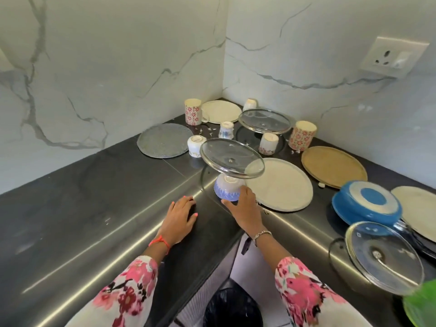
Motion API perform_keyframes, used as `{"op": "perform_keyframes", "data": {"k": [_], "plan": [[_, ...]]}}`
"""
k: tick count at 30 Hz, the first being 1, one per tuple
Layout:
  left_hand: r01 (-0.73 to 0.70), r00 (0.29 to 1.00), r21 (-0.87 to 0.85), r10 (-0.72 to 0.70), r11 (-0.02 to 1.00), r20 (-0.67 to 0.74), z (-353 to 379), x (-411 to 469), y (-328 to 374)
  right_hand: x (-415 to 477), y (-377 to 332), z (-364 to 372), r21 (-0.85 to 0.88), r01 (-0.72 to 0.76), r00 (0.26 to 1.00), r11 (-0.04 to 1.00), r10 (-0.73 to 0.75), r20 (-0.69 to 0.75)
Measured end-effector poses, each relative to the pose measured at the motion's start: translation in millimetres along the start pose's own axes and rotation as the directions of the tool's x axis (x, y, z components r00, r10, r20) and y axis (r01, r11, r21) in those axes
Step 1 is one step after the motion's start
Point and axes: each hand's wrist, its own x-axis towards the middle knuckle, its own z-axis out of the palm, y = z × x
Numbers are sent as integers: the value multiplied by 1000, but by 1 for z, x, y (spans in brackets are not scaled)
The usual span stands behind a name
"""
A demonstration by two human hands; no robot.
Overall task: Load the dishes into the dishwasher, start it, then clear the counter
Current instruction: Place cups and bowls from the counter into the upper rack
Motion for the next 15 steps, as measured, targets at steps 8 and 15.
{"op": "perform_keyframes", "data": {"k": [8,15], "plan": [[22,999,80,-18,997,-40,7,6,-9,32,-8,25,-29,-150,975,988,143,-172],[26,999,74,-23,997,-37,7,6,-8,26,-7,25,-31,-178,967,983,169,-189]]}}
